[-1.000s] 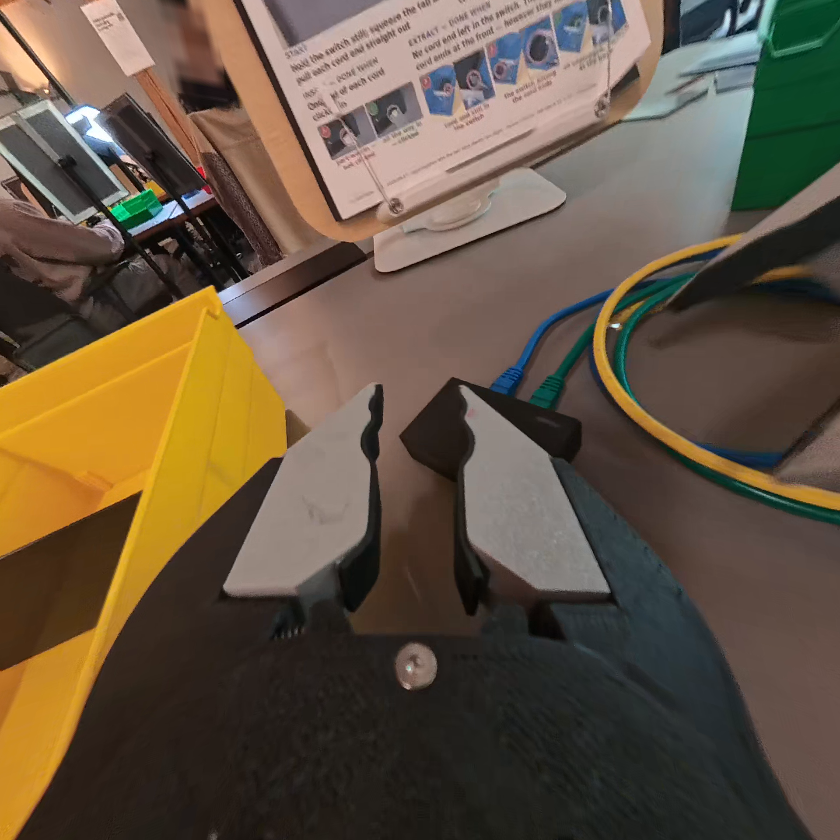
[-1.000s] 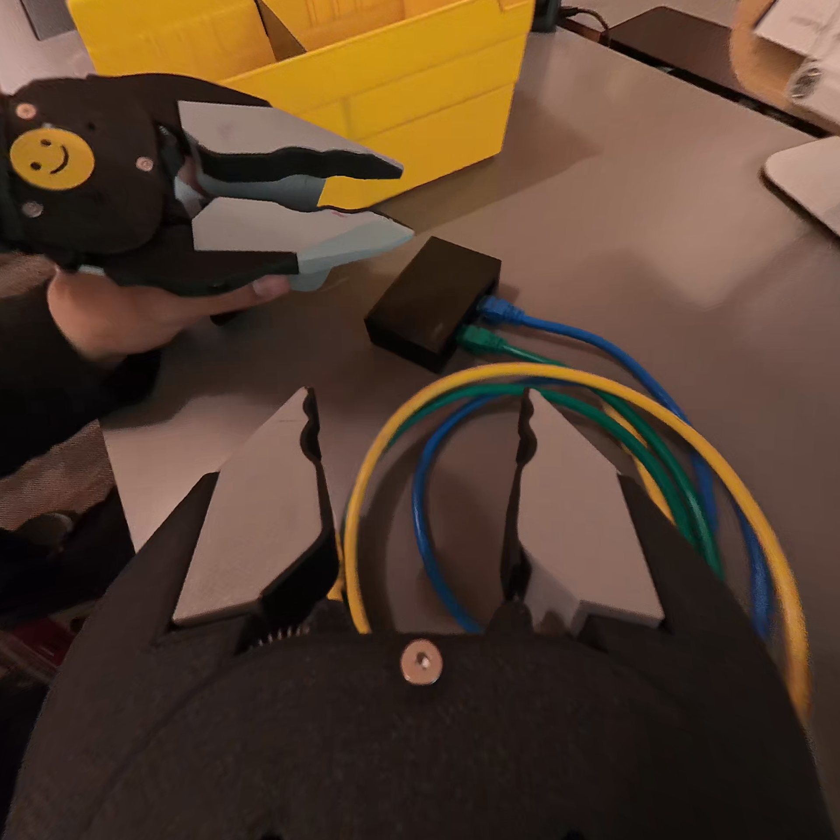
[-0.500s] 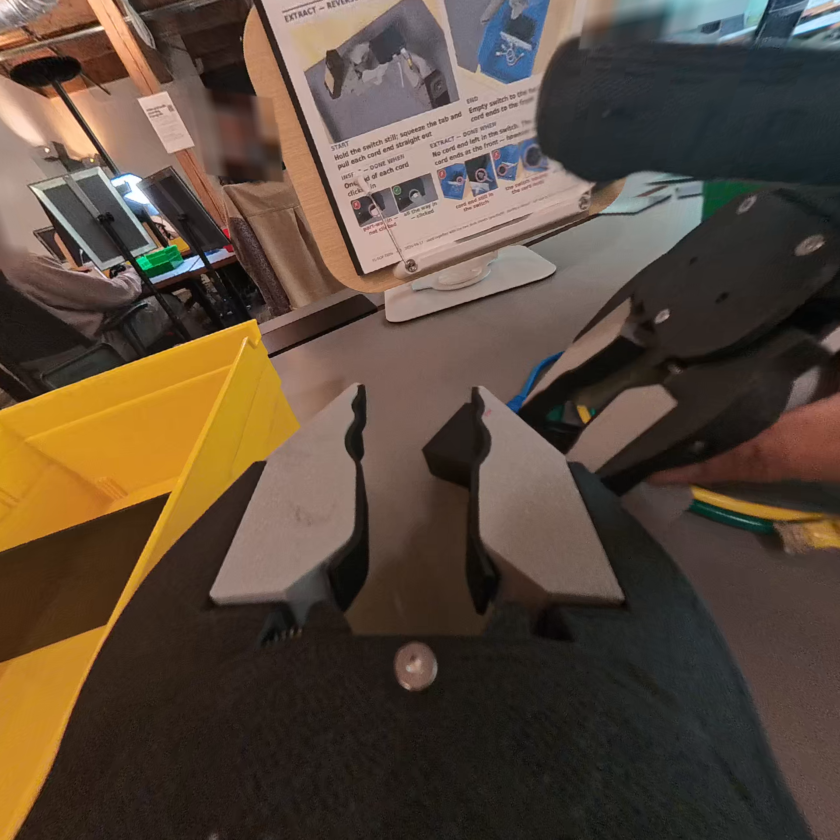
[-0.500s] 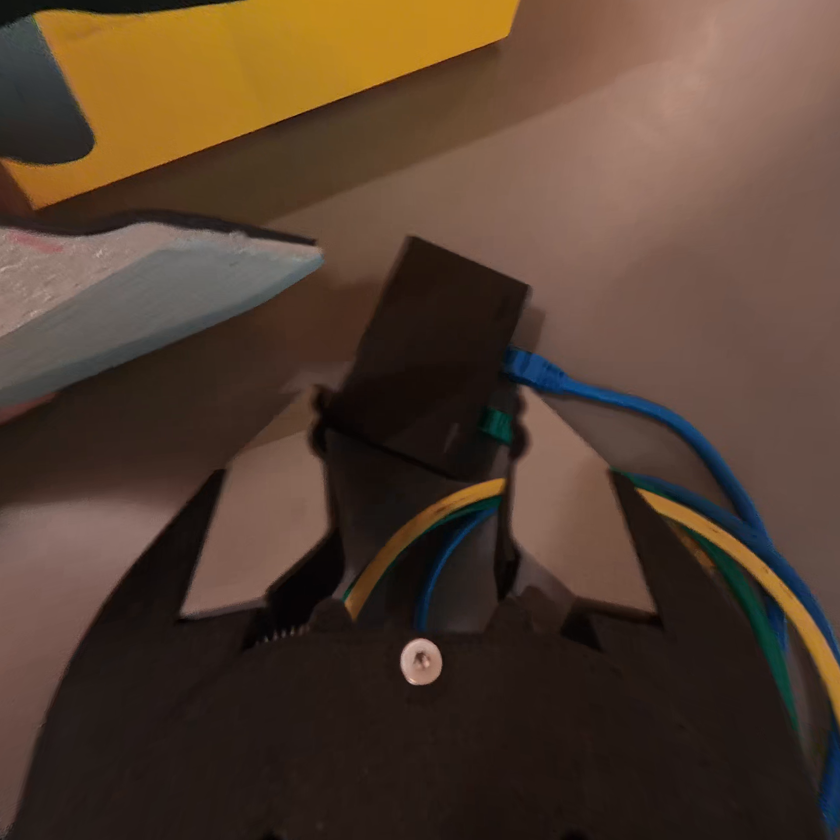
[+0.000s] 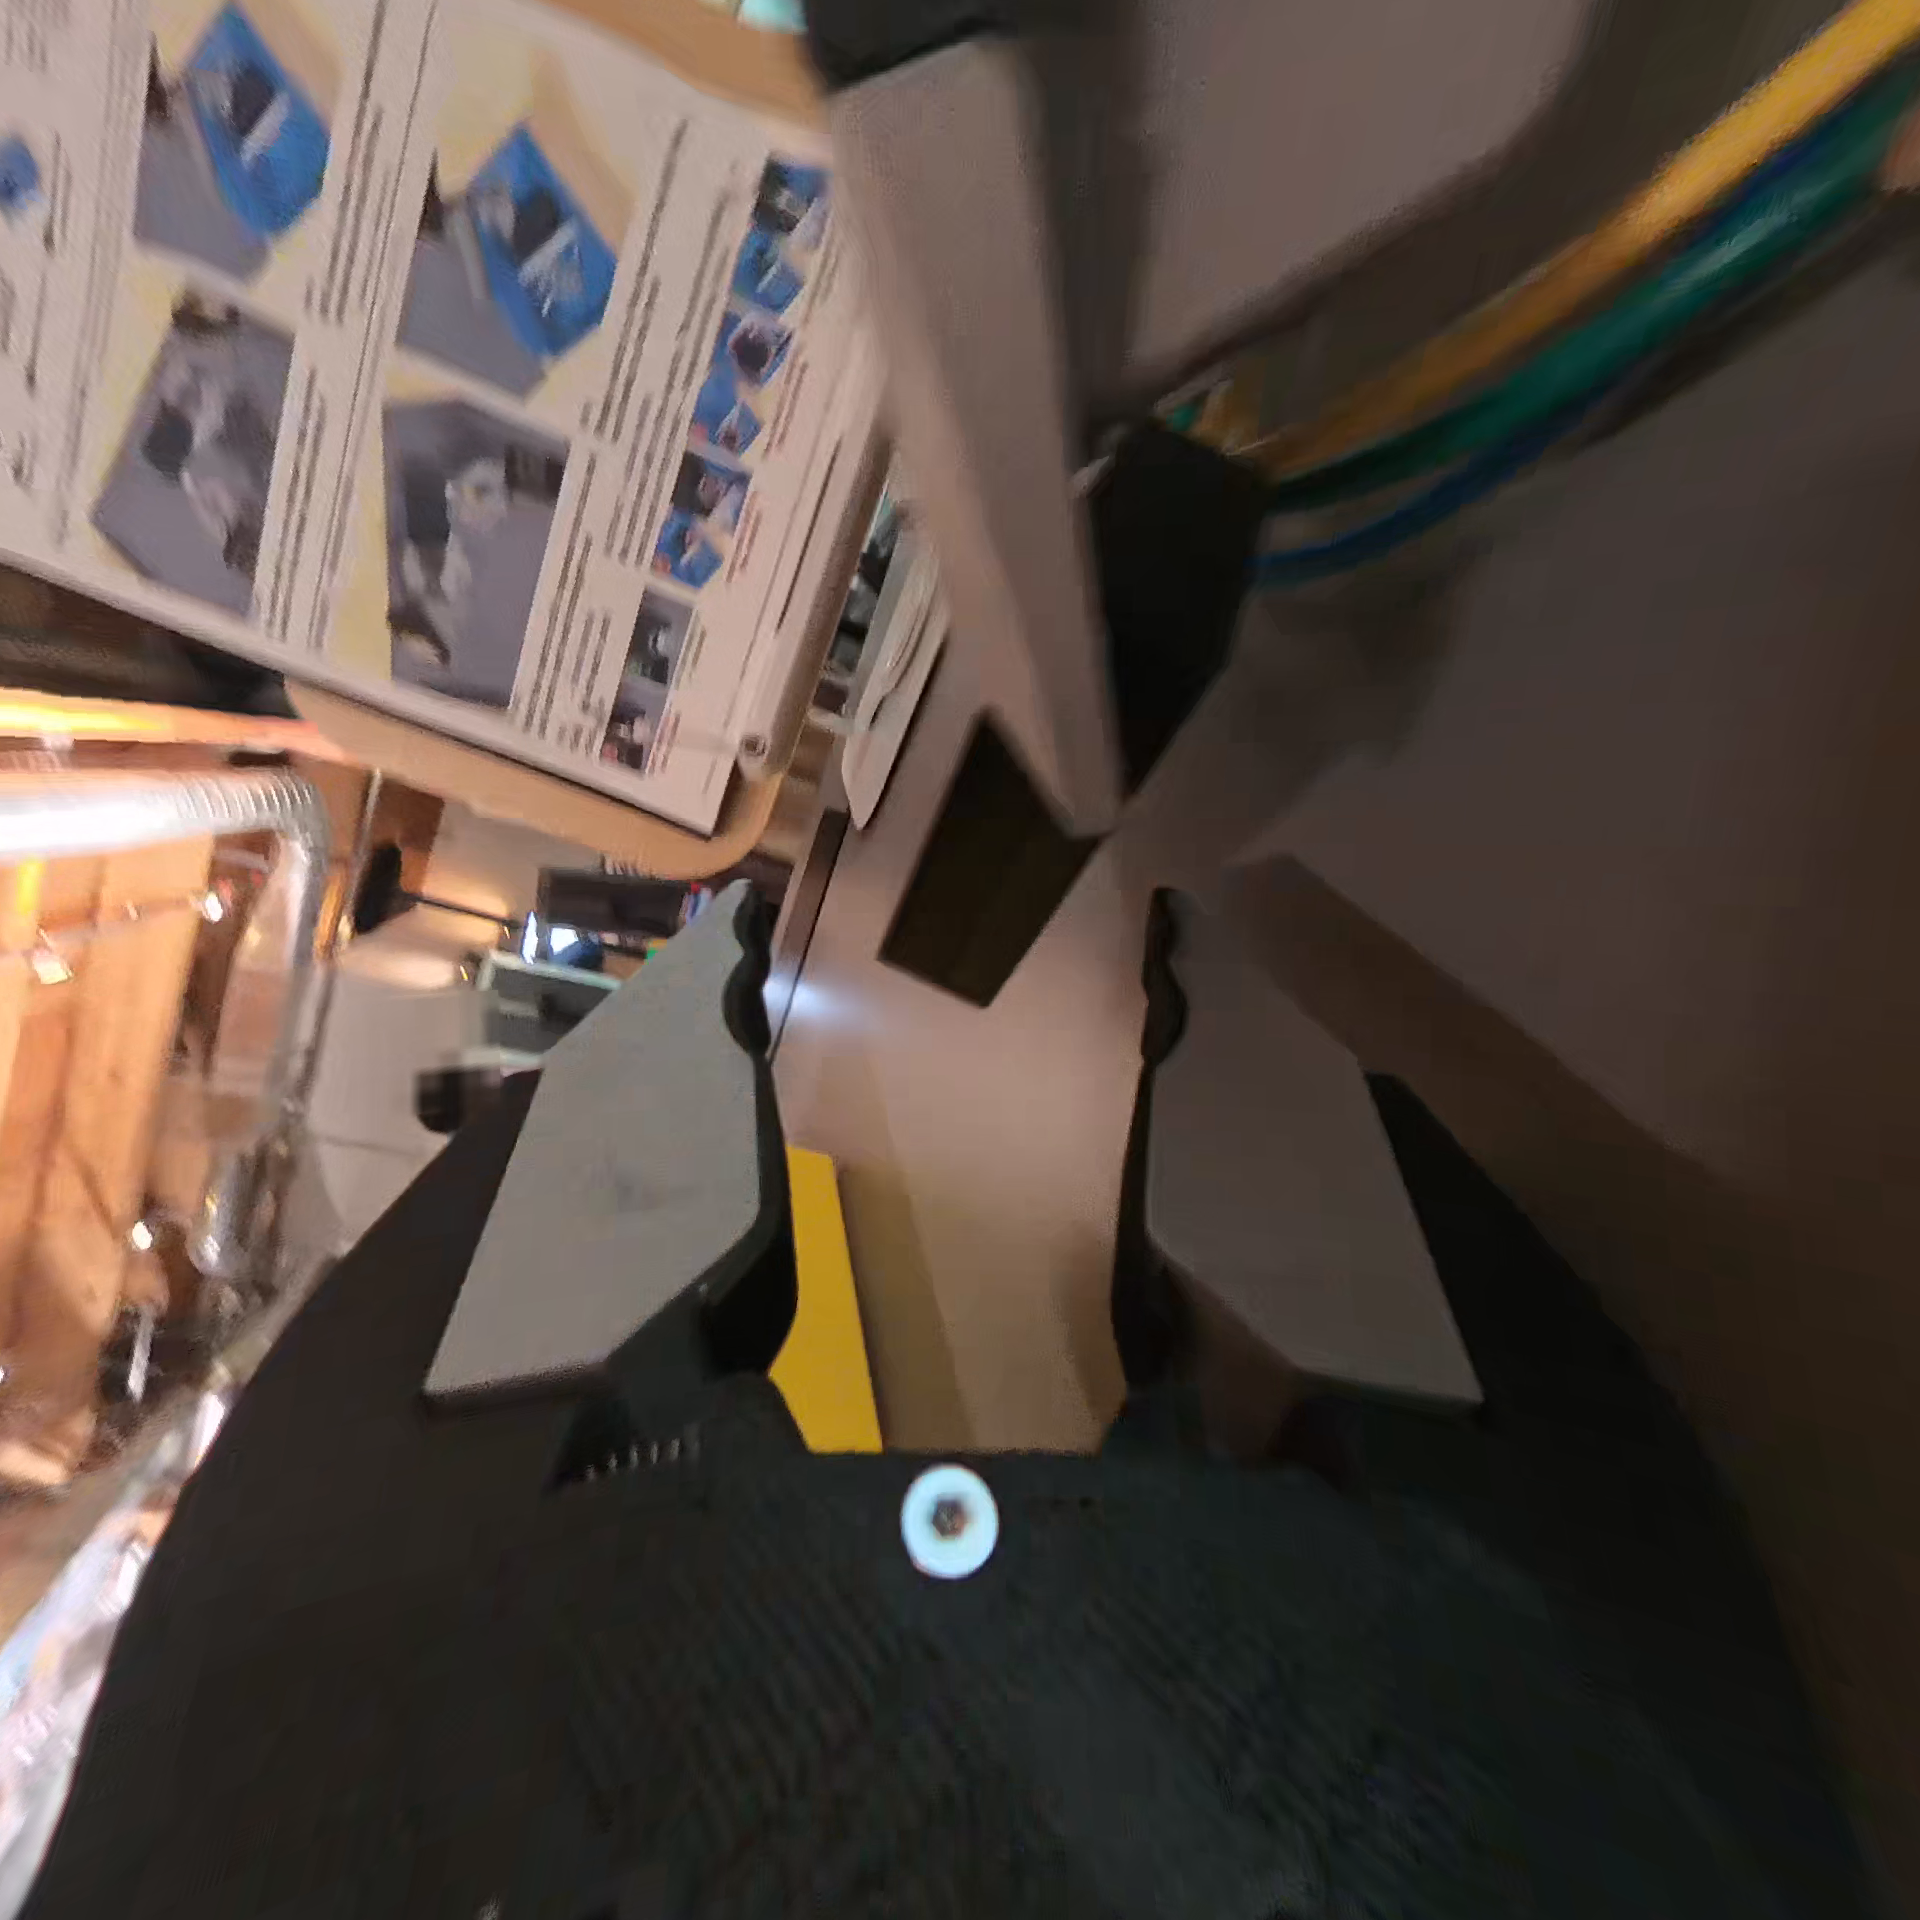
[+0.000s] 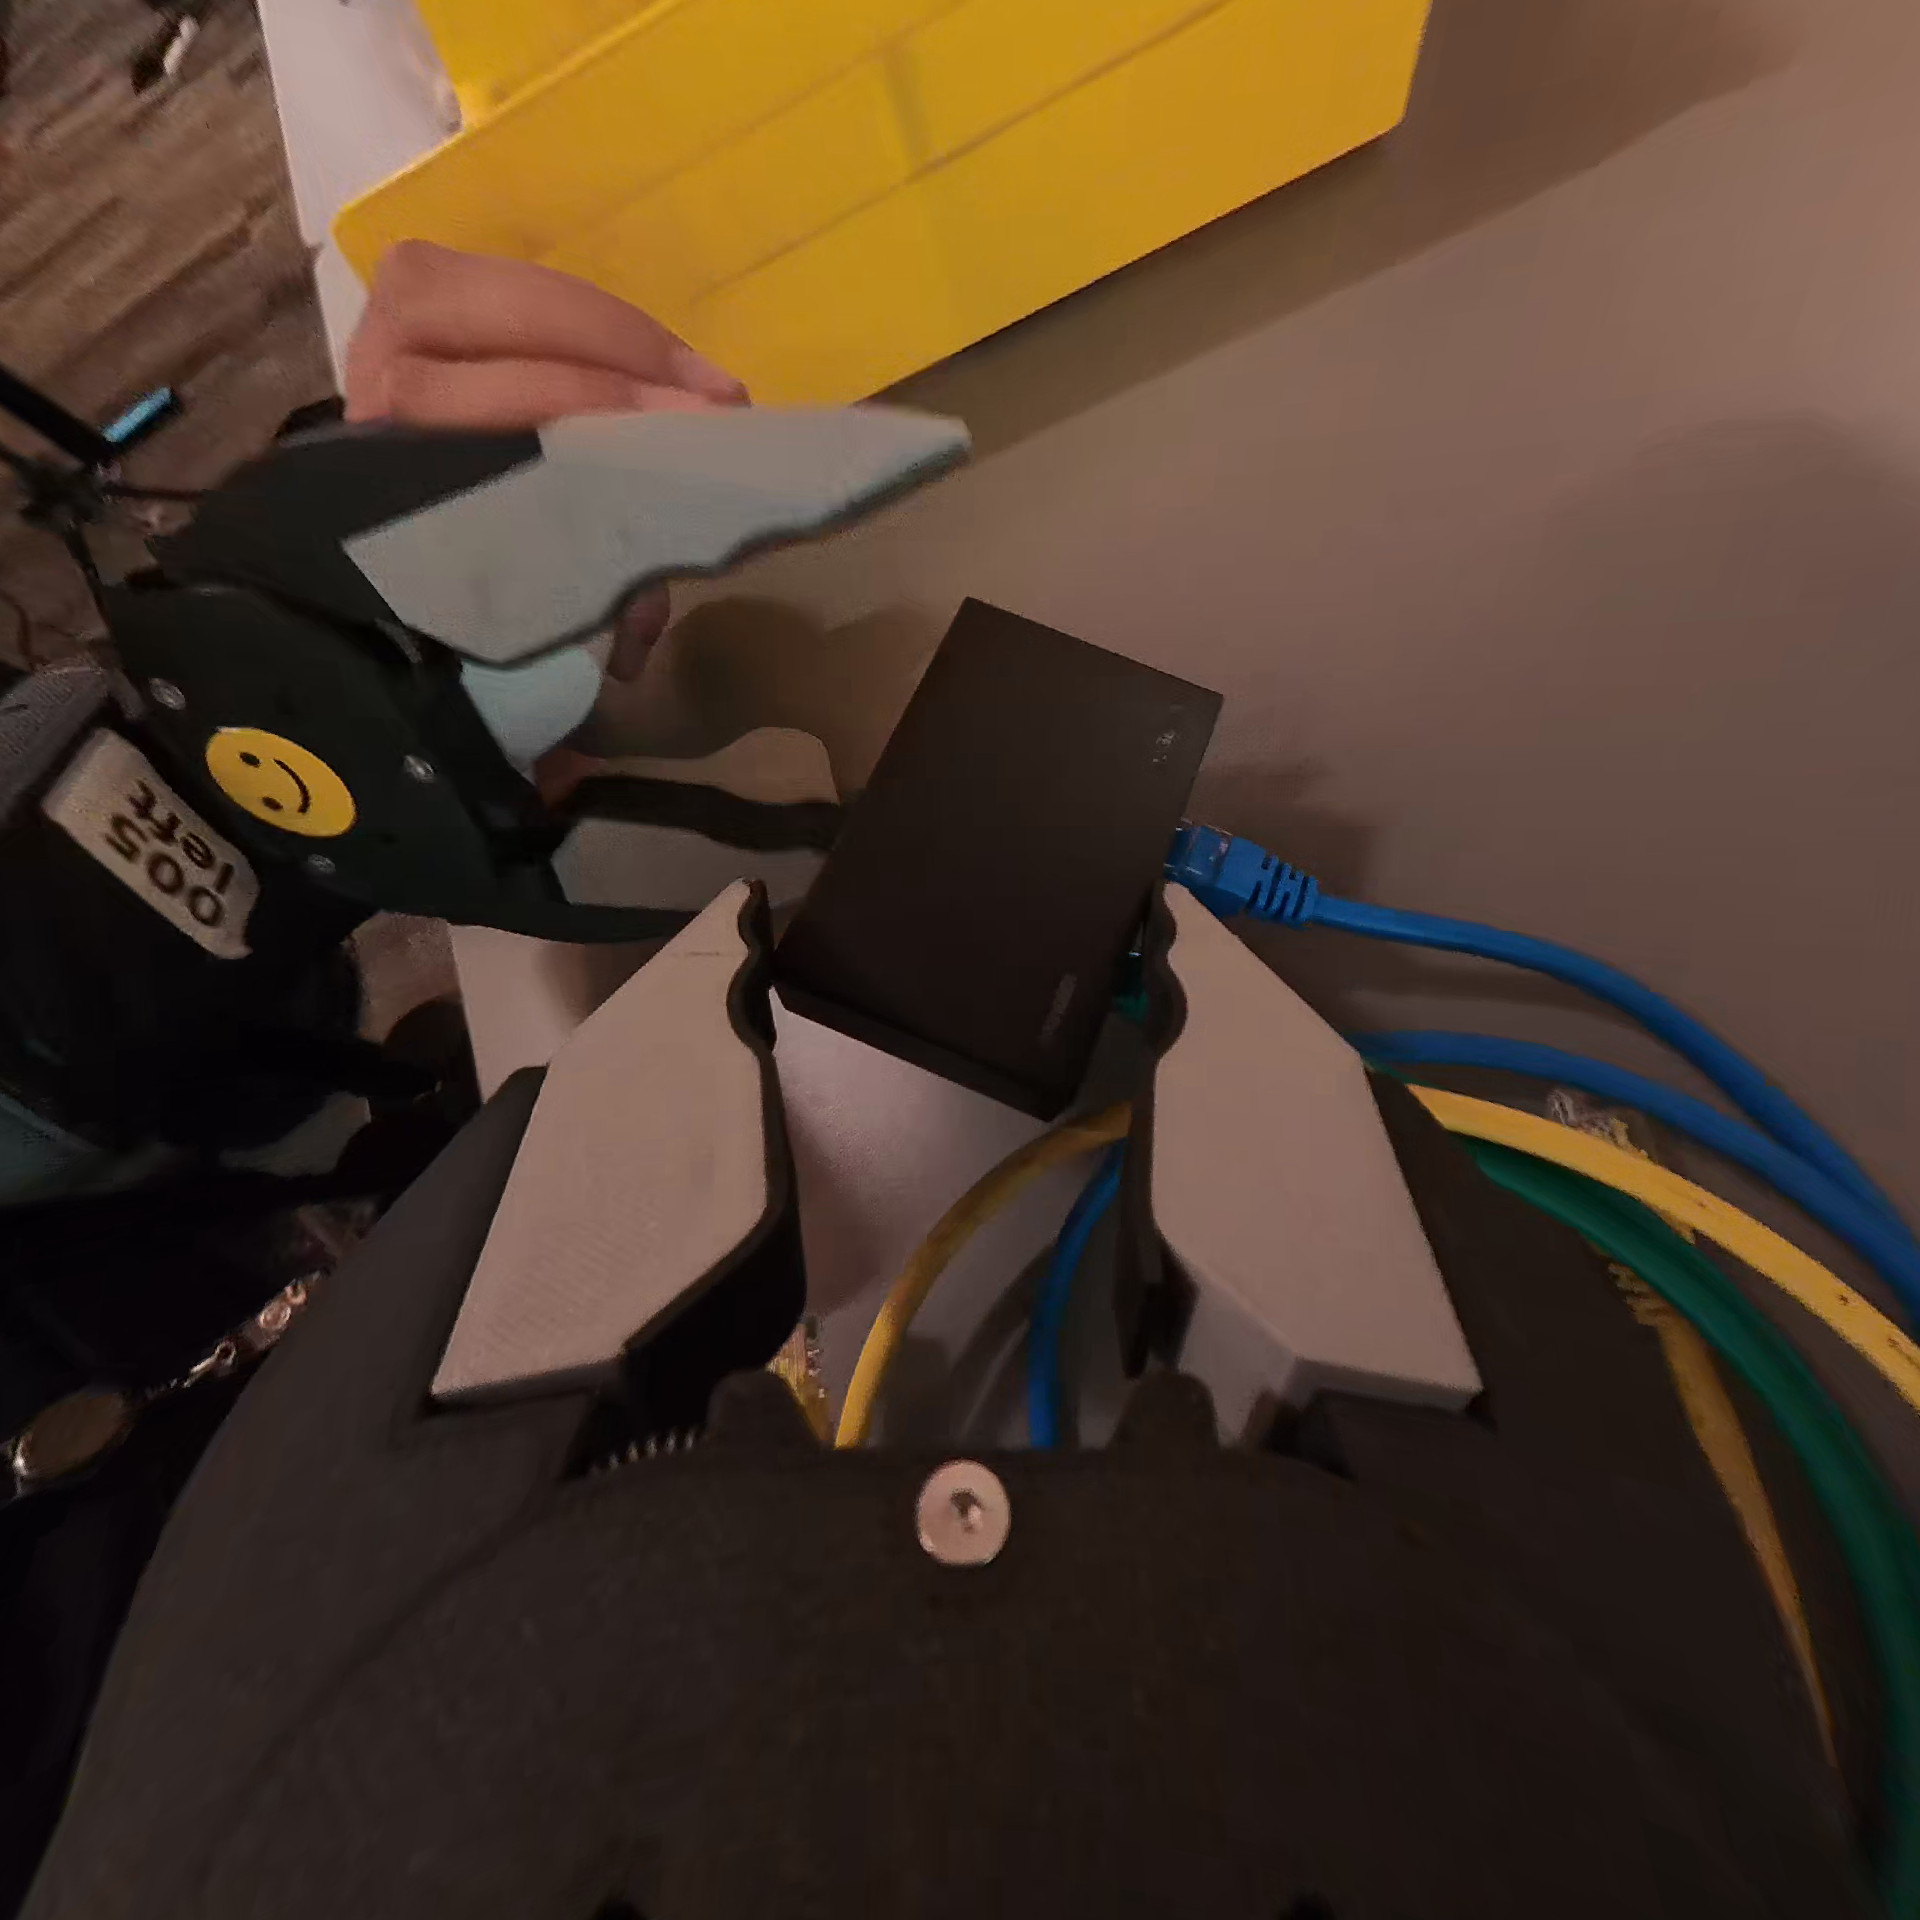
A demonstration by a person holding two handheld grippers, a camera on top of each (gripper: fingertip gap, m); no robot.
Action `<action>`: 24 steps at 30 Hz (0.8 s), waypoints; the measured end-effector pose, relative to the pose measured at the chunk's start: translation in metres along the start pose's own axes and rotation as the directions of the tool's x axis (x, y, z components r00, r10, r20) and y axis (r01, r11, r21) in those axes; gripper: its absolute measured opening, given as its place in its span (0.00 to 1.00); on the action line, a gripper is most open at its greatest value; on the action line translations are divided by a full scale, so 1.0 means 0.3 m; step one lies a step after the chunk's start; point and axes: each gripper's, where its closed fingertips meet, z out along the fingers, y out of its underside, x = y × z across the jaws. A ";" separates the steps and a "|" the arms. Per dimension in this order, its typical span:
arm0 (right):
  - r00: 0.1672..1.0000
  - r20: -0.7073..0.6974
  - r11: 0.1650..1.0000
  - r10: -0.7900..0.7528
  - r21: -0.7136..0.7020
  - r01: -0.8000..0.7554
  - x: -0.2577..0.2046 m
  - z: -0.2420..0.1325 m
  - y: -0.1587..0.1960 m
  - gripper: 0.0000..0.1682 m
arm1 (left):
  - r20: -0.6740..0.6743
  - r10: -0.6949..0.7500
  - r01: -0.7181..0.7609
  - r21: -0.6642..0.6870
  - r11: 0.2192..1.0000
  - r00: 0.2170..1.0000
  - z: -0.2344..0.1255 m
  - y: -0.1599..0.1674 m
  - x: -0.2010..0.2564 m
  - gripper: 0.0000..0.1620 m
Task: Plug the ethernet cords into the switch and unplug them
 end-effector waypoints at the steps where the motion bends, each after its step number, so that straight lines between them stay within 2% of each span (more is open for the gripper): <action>1: 1.000 0.009 1.000 -0.016 -0.001 0.016 -0.018 -0.006 -0.003 0.41 | -0.002 0.056 -0.055 0.017 0.998 0.998 0.000 -0.020 0.021 0.42; 3: 0.998 0.043 0.999 -0.044 -0.019 0.045 -0.060 -0.007 -0.001 0.41 | 0.048 0.144 -0.145 0.020 0.989 0.988 0.003 -0.040 0.032 0.34; 4: 0.997 0.043 0.997 -0.066 -0.042 0.068 -0.069 -0.003 0.011 0.41 | 0.090 0.181 -0.183 0.015 0.983 0.979 0.000 -0.048 0.017 0.25; 6: 0.992 0.010 0.991 -0.123 -0.056 0.123 -0.068 -0.001 0.020 0.41 | 0.076 0.185 -0.185 -0.005 0.983 0.980 -0.001 -0.047 0.017 0.22; 8: 0.992 0.015 0.991 -0.125 -0.040 0.125 -0.077 -0.024 0.005 0.41 | 0.036 0.113 -0.113 0.009 0.994 0.993 -0.004 -0.054 0.013 0.21; 11: 0.986 -0.017 0.984 -0.168 0.053 0.169 -0.086 -0.128 -0.057 0.38 | 0.036 -0.040 0.039 0.043 0.998 0.999 -0.016 -0.050 -0.031 0.20; 15: 0.940 -0.137 0.937 -0.313 0.114 0.329 -0.083 -0.264 -0.082 0.44 | -0.009 -0.231 0.230 0.121 0.966 0.973 -0.038 -0.056 -0.069 0.20; 18: 0.914 -0.167 0.915 -0.369 0.108 0.389 -0.091 -0.262 -0.071 0.50 | -0.019 -0.279 0.278 0.169 0.946 0.960 -0.051 -0.081 -0.083 0.19; 21: 0.828 -0.295 0.846 -0.476 0.103 0.523 -0.082 -0.221 -0.114 0.50 | -0.019 -0.274 0.271 0.228 0.935 0.962 -0.071 -0.116 -0.087 0.19; 23: 0.729 -0.343 0.760 -0.592 0.065 0.647 -0.101 -0.187 -0.124 0.43 | -0.052 -0.288 0.292 0.240 0.926 0.956 -0.072 -0.128 -0.073 0.19; 24: 0.681 -0.343 0.712 -0.647 0.047 0.700 -0.118 -0.170 -0.118 0.35 | -0.048 -0.291 0.294 0.230 0.928 0.955 -0.067 -0.120 -0.075 0.19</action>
